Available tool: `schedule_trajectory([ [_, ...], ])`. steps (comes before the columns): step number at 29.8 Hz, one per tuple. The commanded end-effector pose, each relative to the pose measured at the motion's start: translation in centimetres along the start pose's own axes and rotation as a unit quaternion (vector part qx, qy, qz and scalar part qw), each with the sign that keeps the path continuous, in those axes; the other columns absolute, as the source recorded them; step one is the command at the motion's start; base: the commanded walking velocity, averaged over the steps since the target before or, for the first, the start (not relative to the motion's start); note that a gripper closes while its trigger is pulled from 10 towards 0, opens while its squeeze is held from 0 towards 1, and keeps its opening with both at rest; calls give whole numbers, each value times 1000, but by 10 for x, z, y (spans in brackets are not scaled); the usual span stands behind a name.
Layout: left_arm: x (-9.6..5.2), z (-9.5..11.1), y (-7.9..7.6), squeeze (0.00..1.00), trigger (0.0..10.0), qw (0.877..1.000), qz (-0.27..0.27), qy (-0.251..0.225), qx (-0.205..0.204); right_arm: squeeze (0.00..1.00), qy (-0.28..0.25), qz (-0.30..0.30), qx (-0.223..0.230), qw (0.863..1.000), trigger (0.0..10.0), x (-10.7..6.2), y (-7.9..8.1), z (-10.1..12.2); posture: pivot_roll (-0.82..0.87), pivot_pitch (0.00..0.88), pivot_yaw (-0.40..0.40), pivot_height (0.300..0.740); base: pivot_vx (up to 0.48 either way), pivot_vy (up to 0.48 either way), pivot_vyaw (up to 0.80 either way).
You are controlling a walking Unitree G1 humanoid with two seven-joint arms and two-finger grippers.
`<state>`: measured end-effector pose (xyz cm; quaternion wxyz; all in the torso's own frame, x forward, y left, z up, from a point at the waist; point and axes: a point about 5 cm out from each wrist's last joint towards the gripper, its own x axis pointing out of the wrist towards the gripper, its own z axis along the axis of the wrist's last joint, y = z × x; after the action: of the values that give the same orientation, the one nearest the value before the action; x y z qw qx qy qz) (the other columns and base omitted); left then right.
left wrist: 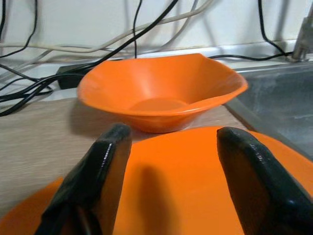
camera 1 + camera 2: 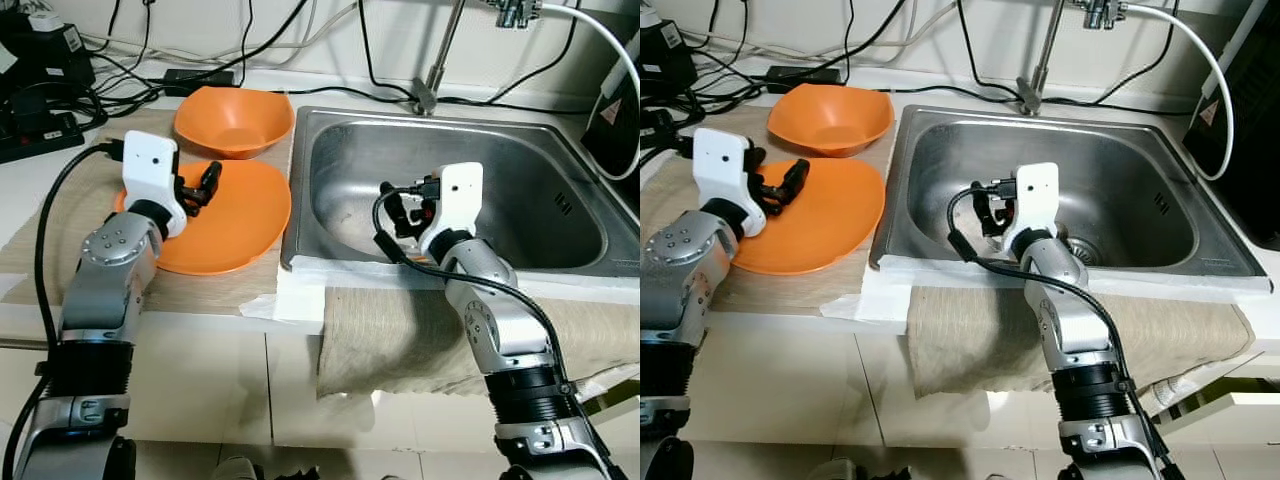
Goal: Kitchen organization
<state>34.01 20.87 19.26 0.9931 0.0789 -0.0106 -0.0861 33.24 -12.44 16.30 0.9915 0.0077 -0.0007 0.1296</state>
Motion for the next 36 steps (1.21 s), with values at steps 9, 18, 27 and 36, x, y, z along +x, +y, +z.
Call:
schedule_trajectory([
  [9,-2,-1,34,0,0,998,48,14,49,0,-13,-8,-13,1000,10000,3,-8,11,59,0,-64,732,0,0,0],
  [18,-11,-2,69,0,0,992,85,53,80,0,-9,-8,-10,1000,10000,4,-8,8,65,0,-61,732,0,0,0],
  [27,-10,1,55,0,0,995,40,43,78,0,-9,0,-5,1000,10000,7,-5,11,81,0,-69,732,0,0,0],
  [36,-6,-3,35,0,0,997,25,31,67,0,-7,5,-22,1000,10000,11,-2,12,83,0,-69,732,0,0,0],
])
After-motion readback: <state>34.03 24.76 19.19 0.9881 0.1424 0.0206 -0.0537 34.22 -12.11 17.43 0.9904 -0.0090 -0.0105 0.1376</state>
